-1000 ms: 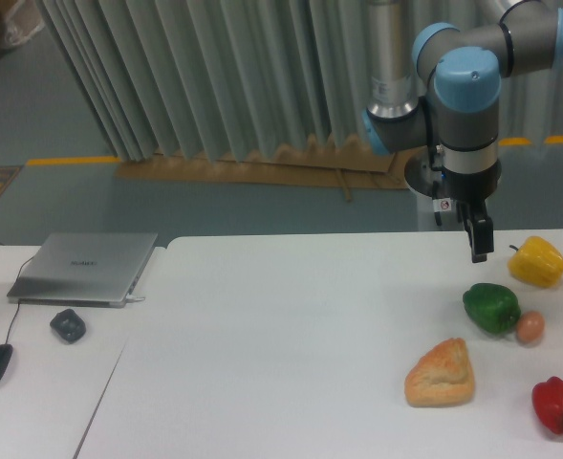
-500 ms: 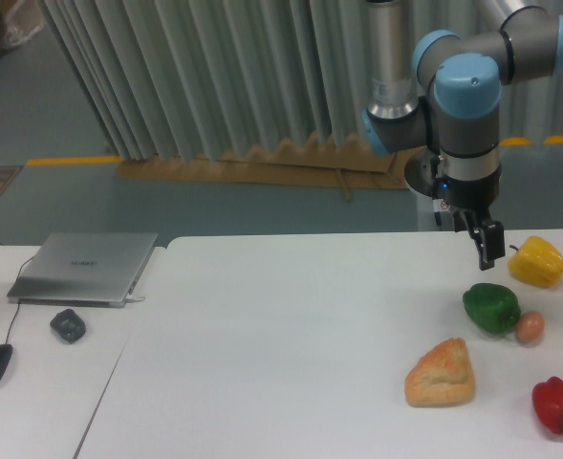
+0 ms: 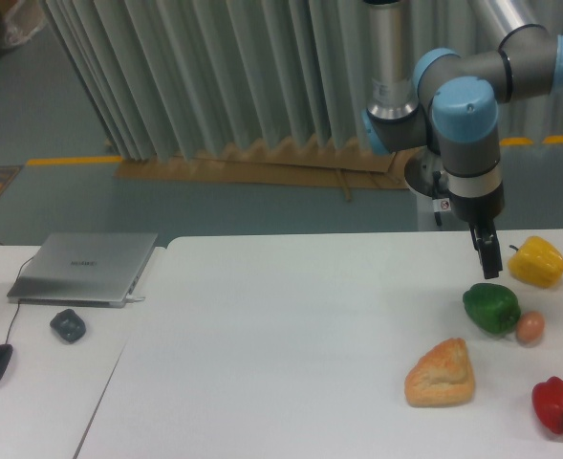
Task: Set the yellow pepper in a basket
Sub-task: 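Move the gripper over the yellow pepper and lower onto it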
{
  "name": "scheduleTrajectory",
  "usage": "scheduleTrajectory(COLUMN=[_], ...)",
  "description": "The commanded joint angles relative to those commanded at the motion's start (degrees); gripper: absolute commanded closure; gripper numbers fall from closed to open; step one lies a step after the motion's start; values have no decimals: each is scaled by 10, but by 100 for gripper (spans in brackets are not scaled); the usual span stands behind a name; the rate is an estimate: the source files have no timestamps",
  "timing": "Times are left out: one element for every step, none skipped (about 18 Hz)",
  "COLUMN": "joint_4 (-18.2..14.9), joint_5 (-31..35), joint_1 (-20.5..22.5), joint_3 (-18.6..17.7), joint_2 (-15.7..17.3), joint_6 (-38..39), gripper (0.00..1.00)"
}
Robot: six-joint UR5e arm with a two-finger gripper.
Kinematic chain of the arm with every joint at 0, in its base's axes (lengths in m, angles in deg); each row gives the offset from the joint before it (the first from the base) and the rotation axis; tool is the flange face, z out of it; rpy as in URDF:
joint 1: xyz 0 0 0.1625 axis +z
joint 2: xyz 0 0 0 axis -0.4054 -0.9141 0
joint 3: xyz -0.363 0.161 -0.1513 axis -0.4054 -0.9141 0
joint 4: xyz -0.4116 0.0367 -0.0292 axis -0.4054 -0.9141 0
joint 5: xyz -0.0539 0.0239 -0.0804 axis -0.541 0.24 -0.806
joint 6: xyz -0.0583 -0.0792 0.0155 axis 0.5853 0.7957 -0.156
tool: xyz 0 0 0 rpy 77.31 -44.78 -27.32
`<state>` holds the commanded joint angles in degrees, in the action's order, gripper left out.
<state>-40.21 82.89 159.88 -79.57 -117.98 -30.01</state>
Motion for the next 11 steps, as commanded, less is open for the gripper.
scheduleTrajectory(joint_4=[0, 0, 1, 2, 2, 2, 2, 2, 1, 0, 1], joint_5=[1, 0, 2, 13, 44, 64, 69, 71, 73, 74, 76], joint_1=[3, 4, 6, 11, 21, 29, 37, 49, 58, 69, 84], joint_3=[-8, -17, -28, -37, -40, -41, -41, -41, -41, -43, -53], joint_2=[0, 3, 6, 8, 9, 9, 8, 10, 13, 14, 15], joint_6=[-16, -20, -27, -43, -80, -115, -131, -138, -138, -146, -175], gripper=[0, 0, 0, 0, 0, 0, 0, 0, 0, 0, 0])
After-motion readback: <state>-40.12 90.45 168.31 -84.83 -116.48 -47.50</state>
